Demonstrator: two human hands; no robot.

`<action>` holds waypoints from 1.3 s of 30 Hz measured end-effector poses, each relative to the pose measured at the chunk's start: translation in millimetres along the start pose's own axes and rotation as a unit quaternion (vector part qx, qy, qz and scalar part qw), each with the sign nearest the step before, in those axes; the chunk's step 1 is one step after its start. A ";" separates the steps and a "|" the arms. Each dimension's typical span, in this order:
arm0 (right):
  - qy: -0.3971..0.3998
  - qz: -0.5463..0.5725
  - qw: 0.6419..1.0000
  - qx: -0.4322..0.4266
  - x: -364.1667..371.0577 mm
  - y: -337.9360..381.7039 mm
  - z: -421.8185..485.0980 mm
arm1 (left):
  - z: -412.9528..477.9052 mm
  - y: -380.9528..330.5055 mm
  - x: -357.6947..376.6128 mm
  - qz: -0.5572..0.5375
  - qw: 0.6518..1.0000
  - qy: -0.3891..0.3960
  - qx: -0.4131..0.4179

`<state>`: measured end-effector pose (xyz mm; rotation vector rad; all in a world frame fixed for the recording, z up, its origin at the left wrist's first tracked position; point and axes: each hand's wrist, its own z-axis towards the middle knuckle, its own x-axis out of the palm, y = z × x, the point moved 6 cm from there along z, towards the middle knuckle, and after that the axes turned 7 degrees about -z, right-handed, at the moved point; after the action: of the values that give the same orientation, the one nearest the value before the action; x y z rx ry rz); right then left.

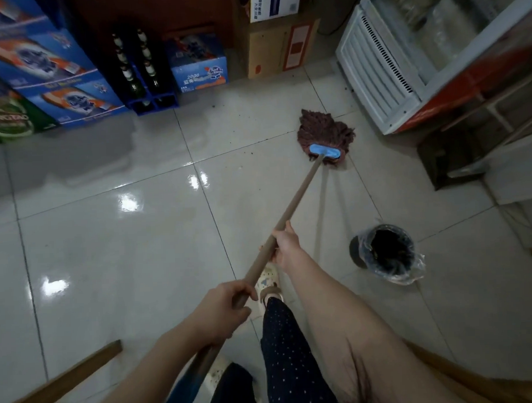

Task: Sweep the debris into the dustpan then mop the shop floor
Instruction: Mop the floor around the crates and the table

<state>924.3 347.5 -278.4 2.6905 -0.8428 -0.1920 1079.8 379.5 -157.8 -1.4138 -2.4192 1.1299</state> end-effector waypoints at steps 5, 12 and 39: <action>0.004 0.026 1.000 0.005 20.3 -79.2 -43.4 | -66.6 54.0 -5.9 0.032 0.999 0.027 -0.005; 0.000 0.065 0.998 0.023 22.9 -146.4 -85.4 | -122.7 83.4 -1.4 0.065 0.995 0.068 -0.010; -0.052 0.098 0.994 -0.019 -110.8 141.2 61.5 | 144.2 -140.4 9.8 0.054 0.991 0.110 0.048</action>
<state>745.1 285.7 -285.3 2.5601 -1.1146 -0.3009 911.7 269.4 -171.6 -1.5642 -2.1331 1.0358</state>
